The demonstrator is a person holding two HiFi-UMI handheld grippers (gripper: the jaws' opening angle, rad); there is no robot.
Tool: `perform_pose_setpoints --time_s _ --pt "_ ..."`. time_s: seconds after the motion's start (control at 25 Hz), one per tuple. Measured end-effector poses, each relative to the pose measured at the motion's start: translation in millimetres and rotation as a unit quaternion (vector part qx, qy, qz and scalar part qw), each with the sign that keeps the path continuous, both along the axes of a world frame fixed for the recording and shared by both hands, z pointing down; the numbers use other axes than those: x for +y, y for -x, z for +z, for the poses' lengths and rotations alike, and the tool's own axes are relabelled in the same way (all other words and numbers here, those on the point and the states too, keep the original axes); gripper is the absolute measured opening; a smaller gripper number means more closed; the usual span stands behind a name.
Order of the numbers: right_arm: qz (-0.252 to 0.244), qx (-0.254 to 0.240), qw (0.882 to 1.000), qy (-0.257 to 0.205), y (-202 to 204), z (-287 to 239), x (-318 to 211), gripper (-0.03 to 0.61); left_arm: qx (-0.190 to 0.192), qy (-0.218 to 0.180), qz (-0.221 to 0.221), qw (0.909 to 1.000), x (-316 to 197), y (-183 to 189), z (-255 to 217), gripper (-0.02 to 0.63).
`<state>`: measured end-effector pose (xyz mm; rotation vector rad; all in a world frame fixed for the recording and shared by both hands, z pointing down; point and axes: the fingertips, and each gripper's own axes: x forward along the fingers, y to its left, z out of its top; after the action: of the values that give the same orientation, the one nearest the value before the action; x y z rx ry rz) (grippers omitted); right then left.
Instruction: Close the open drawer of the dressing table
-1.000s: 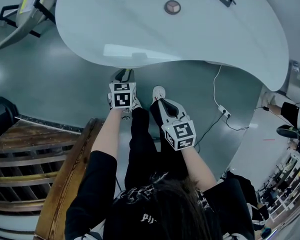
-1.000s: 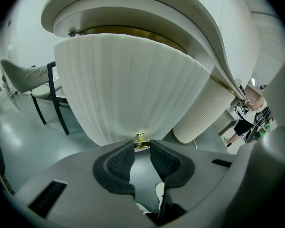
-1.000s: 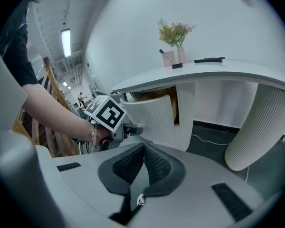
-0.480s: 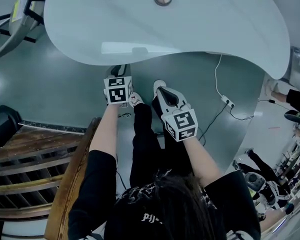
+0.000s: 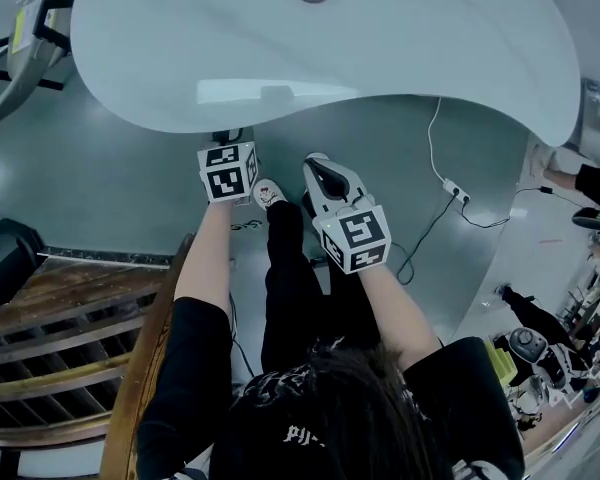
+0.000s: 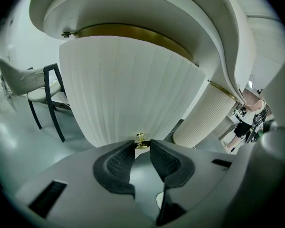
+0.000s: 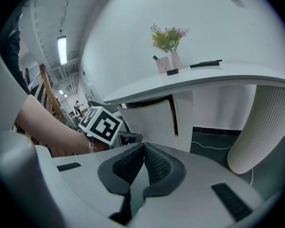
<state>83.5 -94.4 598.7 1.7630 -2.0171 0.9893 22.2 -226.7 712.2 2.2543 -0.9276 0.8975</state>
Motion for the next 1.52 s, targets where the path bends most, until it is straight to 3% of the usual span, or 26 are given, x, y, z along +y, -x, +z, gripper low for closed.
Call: perform_pose_setpoints --time_s 1.2,1.52 --pt "0.018 -0.012 1.000 -0.001 4 22 -12 0.026 0.020 -0.087 0.023 0.9957 -36 -21 3 0.115" --pt "0.009 -0.024 1.000 -0.007 15 21 -15 0.026 0.015 -0.080 0.022 0.9964 -40 -21 6 0.140"
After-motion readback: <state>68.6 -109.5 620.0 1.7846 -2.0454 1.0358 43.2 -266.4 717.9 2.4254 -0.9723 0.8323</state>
